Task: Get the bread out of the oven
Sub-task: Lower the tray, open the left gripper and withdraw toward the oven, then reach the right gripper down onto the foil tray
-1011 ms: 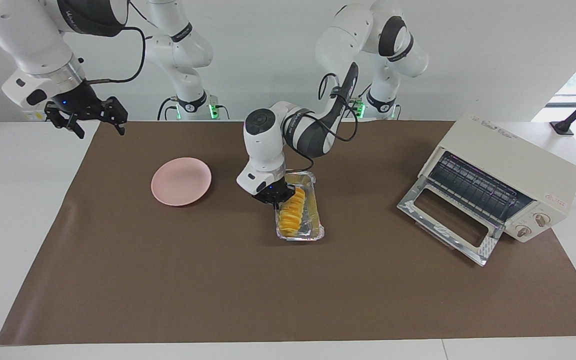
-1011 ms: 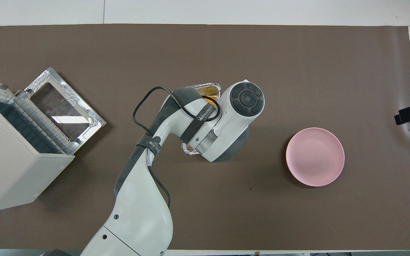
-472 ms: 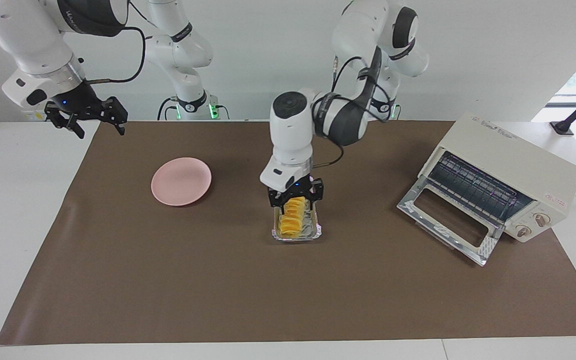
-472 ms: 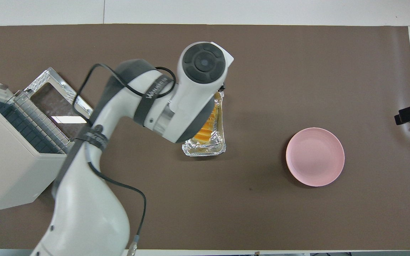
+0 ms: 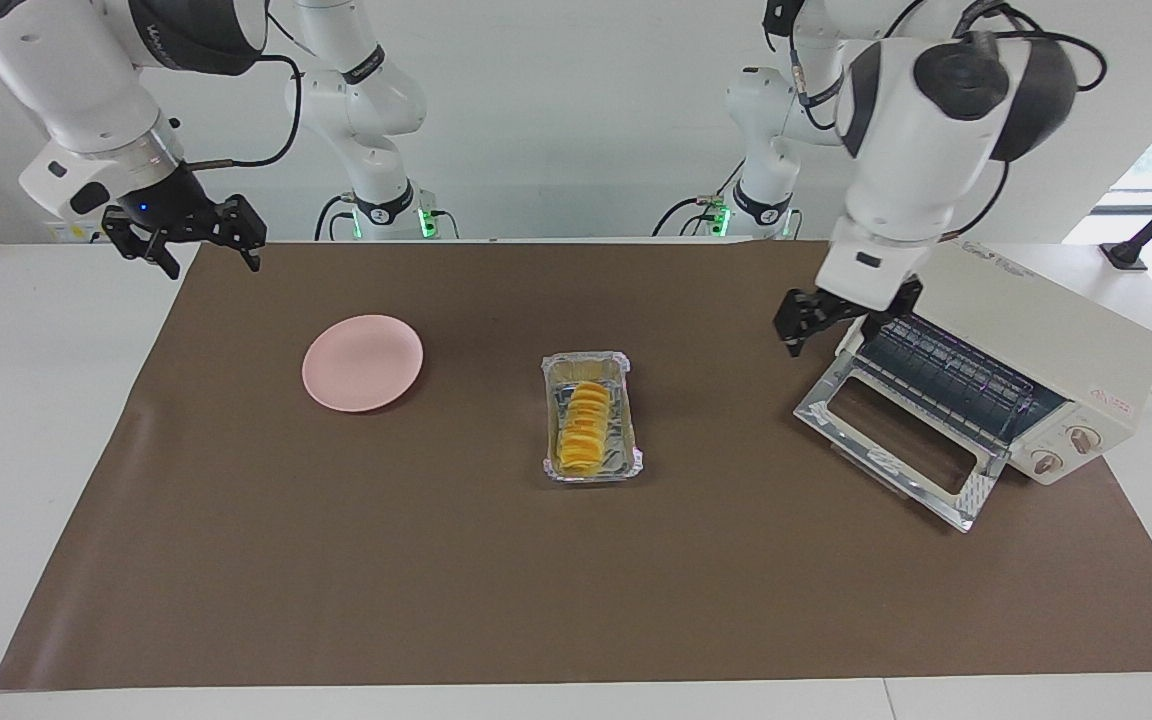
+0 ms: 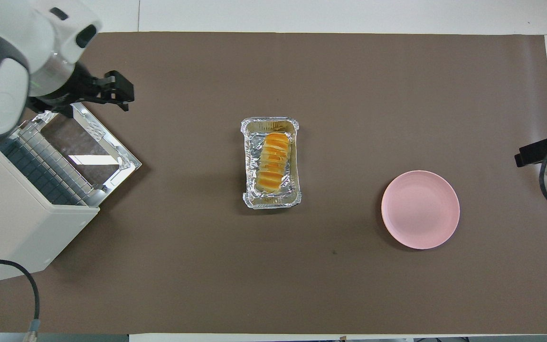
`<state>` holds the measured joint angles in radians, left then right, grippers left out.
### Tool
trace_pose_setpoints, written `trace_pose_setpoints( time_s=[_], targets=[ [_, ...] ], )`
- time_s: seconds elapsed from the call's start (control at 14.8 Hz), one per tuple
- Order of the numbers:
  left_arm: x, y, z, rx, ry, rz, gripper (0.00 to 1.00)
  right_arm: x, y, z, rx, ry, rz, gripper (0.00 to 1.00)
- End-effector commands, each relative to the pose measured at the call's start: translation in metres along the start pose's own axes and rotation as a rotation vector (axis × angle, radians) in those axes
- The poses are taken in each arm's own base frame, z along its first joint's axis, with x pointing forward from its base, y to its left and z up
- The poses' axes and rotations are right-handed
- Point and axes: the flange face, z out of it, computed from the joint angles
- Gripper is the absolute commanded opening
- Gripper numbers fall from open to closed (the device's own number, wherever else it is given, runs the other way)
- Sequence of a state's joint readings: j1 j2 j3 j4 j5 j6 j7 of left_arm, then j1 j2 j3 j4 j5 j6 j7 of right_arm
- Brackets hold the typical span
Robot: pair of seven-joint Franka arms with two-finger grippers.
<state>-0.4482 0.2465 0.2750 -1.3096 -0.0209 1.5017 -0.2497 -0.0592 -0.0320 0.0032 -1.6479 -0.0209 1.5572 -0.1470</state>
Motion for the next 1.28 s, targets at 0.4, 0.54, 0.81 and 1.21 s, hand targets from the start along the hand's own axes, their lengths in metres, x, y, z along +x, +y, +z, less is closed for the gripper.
trace_pose_setpoints(
  time_s=[0.4,0.54,0.81,1.21],
  targets=[
    [-0.068,-0.097,-0.011,-0.067,-0.141,0.070,1.00,0.067,-0.203,0.121,0.022,0.094,0.226,1.00],
    [-0.069,-0.088,-0.010,-0.067,-0.145,0.088,1.00,0.076,-0.227,0.139,0.033,0.110,0.260,1.00],
    [-0.079,-0.088,-0.013,-0.069,-0.147,0.095,1.00,0.084,-0.265,0.168,0.030,0.099,0.271,1.00],
    [-0.083,-0.078,-0.007,-0.061,-0.111,0.110,1.00,0.103,-0.340,0.213,0.017,0.085,0.322,1.00]
  ],
)
